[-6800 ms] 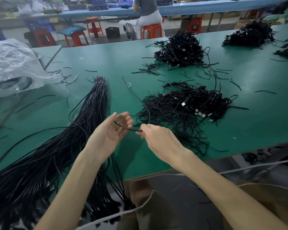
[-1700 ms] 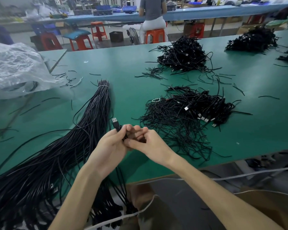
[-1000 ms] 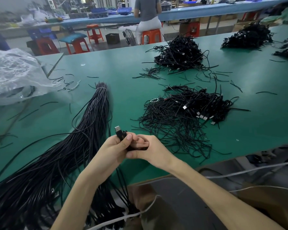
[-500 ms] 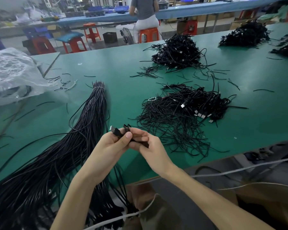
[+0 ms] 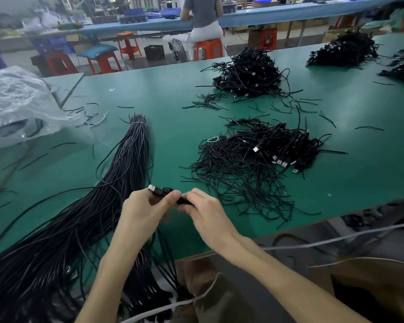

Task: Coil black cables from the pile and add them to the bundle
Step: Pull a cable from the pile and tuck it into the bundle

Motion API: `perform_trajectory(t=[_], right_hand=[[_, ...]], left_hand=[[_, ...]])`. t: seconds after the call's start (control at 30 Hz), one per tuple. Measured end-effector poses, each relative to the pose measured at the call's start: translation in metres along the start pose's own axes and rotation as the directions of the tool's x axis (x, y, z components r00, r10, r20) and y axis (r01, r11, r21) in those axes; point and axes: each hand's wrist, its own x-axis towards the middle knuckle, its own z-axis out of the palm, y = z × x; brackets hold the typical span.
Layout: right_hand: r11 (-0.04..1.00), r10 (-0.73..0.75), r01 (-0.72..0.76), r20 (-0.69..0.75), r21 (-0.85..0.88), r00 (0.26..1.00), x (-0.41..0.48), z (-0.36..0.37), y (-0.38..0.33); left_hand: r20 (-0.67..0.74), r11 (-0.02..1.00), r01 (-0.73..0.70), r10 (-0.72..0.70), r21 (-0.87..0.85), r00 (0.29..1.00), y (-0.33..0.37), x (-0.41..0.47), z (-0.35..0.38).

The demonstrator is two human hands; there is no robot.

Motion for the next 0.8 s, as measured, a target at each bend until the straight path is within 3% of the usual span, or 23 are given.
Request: perform_trajectory(t=[0.1,0.17,0.27,0.33,0.43,0.53,0.63,0.8], right_hand=[[0.965,-0.076,0.085,0.043,-0.247,0.996,0.001,-0.006,-0.001],[0.938,-0.116,0.132,0.066,-0.321,0.991,0.002,-0.013,-0.003],[0.895,-0.165,0.204,0.132,-0.396,0.977,0.005,-0.022,-0.005],[0.832,-0.206,0.288,0.218,-0.474,0.954,0.005,-0.026,-0.004],[0.721,-0.275,0.394,0.287,-0.57,0.918,0.004,-0.032,-0.007],[0.656,-0.381,0.45,0.249,-0.606,0.89,0.006,-0.039,-0.012],[0.588,-0.442,0.475,0.232,-0.654,0.866,0.012,-0.044,-0.009],[0.497,-0.446,0.411,0.181,-0.764,0.876,0.022,-0.045,0.003]], left_hand=[[0.055,0.985,0.041,-0.05,0.168,0.997,-0.005,0.003,-0.007],[0.075,0.986,0.016,-0.029,0.169,0.997,-0.008,0.005,-0.011],[0.09,0.997,-0.065,0.061,0.04,0.994,-0.007,0.011,-0.014],[0.201,0.981,-0.169,0.147,0.099,0.969,-0.004,0.017,-0.018],[0.43,0.923,-0.268,0.13,0.277,0.893,0.0,0.021,-0.016],[0.547,0.935,-0.29,0.137,0.204,0.826,0.004,0.018,-0.003],[0.532,0.941,-0.32,0.216,0.111,0.819,0.003,0.017,0.007],[0.38,0.915,-0.362,0.276,0.177,0.883,-0.007,0.023,0.023]])
